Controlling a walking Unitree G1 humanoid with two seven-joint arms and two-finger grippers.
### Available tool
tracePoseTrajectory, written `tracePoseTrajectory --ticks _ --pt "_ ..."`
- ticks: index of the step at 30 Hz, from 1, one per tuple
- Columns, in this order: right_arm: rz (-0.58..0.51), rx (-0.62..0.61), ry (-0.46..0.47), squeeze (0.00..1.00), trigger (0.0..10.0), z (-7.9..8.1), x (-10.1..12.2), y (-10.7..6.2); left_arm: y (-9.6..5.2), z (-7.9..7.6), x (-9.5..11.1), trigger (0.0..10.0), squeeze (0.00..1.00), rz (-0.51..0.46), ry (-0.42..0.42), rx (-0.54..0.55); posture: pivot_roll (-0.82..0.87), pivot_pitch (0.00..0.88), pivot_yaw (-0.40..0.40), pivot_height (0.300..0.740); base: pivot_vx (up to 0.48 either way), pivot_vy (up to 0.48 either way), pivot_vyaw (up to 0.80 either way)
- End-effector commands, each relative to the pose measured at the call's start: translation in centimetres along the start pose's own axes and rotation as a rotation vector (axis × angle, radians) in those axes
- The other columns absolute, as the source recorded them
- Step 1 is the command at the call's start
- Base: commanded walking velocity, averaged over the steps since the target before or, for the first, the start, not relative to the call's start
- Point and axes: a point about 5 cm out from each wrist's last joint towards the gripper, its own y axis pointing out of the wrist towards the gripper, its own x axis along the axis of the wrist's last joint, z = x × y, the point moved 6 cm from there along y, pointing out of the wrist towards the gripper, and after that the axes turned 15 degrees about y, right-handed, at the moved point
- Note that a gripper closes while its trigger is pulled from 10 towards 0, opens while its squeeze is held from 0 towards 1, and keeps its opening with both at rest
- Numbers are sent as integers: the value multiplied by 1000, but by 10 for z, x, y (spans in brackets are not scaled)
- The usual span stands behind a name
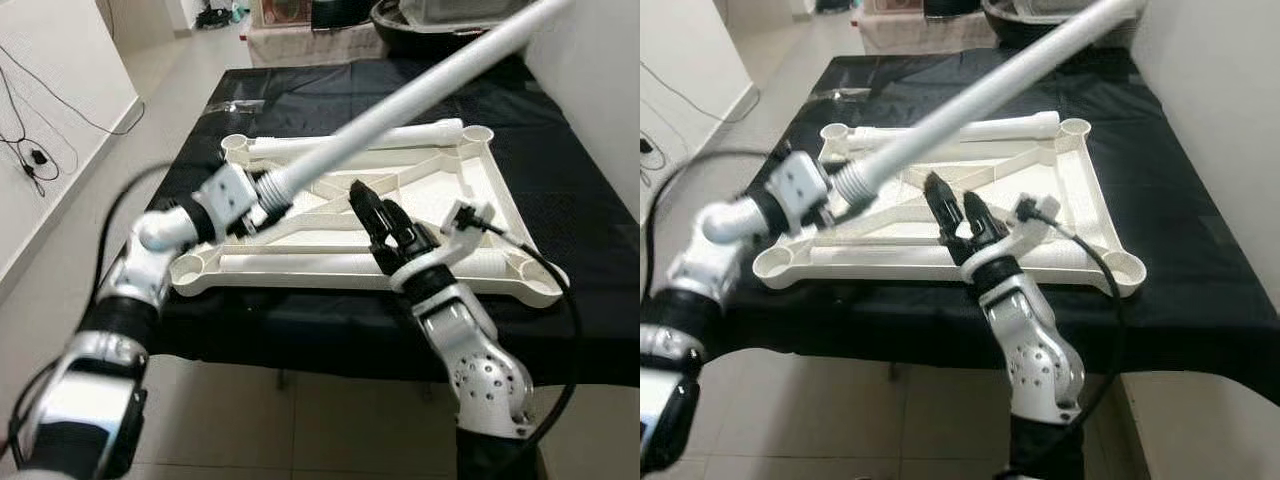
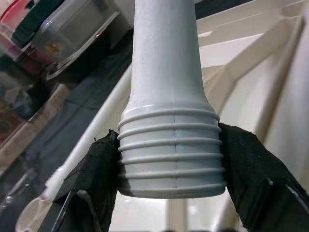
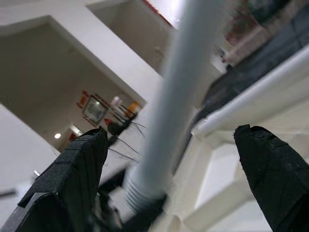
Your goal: Building children table
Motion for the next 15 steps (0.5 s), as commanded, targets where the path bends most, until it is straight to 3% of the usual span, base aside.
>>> tracePoseTrajectory --ticks 1,9,13,15 --pt "14 39 57 0 10000 9 -5 8 -1 -5 7 10000 0 -23 0 16 65 107 20 740 0 0 0" --pt "26 43 73 0 10000 9 -4 12 -1 -20 12 10000 0 -38 -20 12 67 109 16 740 0 0 0" --pt "37 29 77 0 10000 4 -6 15 1 -40 27 10000 0 -73 -36 -24 70 109 8 740 0 0 0" --pt "37 29 77 0 10000 4 -6 15 1 -40 27 10000 0 -73 -36 -24 70 109 8 740 0 0 0"
